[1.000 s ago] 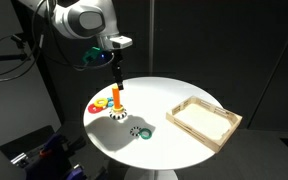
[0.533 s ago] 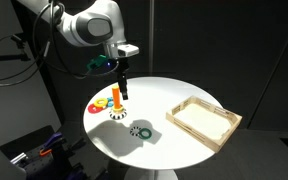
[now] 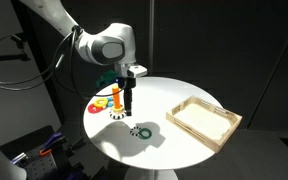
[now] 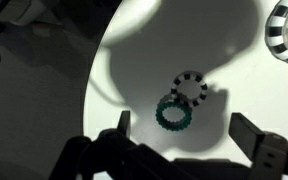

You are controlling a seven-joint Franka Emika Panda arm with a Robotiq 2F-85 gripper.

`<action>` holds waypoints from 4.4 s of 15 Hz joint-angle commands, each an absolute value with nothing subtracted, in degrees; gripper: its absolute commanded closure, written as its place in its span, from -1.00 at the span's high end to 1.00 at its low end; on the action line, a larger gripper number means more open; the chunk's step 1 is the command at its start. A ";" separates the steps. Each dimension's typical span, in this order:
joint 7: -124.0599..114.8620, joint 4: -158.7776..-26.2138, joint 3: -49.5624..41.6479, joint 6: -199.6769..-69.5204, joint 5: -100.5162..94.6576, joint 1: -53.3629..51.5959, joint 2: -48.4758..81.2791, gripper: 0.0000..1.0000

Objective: Put the small, black and white ring around the block

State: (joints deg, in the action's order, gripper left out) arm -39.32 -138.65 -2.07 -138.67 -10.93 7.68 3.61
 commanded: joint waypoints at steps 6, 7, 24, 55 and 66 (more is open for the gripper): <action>-38.47 -137.55 -5.44 -147.44 -5.33 4.77 11.91 1.00; -38.80 -137.82 -5.87 -148.87 -5.49 4.33 12.71 1.00; -38.27 -135.43 -10.47 -159.22 1.54 -1.22 25.82 1.00; -38.34 -134.73 -15.27 -161.23 3.06 -7.29 24.25 -0.17; -39.10 -134.23 -10.61 -148.08 0.10 -7.34 6.18 -0.17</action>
